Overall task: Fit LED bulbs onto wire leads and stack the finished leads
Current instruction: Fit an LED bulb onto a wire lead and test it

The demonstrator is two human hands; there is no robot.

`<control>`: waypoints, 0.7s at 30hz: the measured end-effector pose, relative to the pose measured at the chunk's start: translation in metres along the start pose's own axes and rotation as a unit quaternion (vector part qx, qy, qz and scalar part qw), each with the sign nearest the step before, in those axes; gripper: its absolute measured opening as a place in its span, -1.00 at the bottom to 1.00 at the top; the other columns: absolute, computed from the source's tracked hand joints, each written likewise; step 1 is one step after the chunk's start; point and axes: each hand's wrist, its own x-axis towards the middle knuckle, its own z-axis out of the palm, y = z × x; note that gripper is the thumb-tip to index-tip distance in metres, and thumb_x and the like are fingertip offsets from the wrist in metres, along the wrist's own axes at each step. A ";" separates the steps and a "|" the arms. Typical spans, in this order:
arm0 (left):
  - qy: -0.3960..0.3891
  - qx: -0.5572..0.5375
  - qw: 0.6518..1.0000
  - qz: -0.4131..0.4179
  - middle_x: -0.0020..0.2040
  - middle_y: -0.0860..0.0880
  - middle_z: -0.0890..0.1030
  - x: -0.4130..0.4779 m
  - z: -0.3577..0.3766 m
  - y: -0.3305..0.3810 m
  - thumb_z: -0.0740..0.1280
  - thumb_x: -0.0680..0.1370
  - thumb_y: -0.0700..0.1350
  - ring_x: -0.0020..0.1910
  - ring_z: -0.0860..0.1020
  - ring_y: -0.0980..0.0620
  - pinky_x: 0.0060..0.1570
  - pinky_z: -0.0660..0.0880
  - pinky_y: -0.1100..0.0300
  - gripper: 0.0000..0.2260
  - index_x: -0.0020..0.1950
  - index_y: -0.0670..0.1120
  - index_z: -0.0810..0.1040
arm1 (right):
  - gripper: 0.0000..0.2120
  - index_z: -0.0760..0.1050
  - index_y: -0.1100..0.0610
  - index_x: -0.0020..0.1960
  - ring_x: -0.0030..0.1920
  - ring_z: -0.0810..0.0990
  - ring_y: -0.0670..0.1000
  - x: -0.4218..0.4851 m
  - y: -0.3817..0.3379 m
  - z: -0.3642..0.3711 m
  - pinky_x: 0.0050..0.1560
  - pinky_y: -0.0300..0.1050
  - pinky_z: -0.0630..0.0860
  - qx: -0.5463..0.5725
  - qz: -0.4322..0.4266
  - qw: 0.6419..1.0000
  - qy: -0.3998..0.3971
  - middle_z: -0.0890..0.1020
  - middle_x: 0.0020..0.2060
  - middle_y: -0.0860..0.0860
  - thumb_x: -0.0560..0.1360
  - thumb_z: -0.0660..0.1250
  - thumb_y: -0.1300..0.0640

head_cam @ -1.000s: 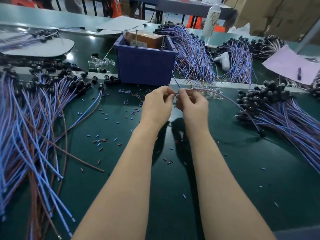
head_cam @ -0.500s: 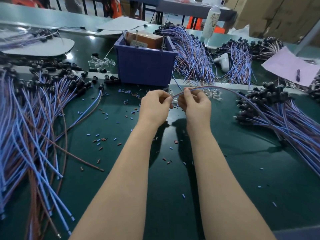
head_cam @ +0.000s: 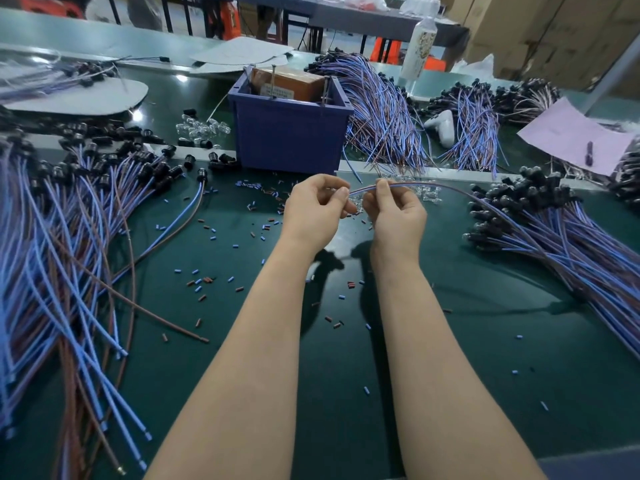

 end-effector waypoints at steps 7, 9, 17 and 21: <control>0.171 0.095 0.978 -0.074 -0.04 -0.04 0.64 0.006 -0.027 -0.004 0.16 0.58 -0.26 -0.11 0.55 0.09 -0.06 0.42 0.25 -0.80 0.06 -0.08 0.54 | -0.80 0.40 0.17 -0.22 -0.48 0.54 -0.18 0.013 -0.010 -0.019 -0.30 -0.33 0.56 0.086 0.049 0.993 0.065 0.53 -0.37 0.03 0.58 0.22 0.31; 0.172 0.196 0.962 -0.077 0.30 -0.07 0.48 0.003 -0.020 -0.003 0.17 0.55 -0.24 0.27 0.40 -0.05 0.23 0.33 0.16 -0.72 0.21 -0.05 0.54 | -0.82 0.42 0.18 -0.21 -0.45 0.58 -0.14 0.007 -0.009 -0.012 -0.25 -0.29 0.60 0.115 0.080 0.990 0.026 0.59 -0.44 0.00 0.57 0.24 0.32; -0.020 0.040 0.999 -0.017 -0.03 -0.11 0.66 -0.007 0.010 0.005 0.28 0.59 -0.07 -0.09 0.57 0.04 0.09 0.50 0.11 -0.83 0.05 -0.12 0.60 | -0.92 0.52 0.21 -0.12 -0.35 0.60 -0.03 -0.007 -0.006 0.004 -0.19 -0.19 0.55 0.118 0.201 0.968 -0.088 0.62 -0.37 0.06 0.54 0.28 0.26; 0.071 -0.026 0.997 -0.010 -0.14 -0.16 0.62 -0.002 0.009 0.003 0.24 0.60 -0.18 -0.13 0.56 -0.07 0.07 0.52 -0.10 -0.88 -0.04 -0.13 0.57 | -0.84 0.55 0.16 -0.13 -0.31 0.58 -0.05 -0.013 -0.005 0.009 -0.20 -0.24 0.47 0.059 0.226 0.964 -0.128 0.64 -0.31 0.04 0.57 0.23 0.20</control>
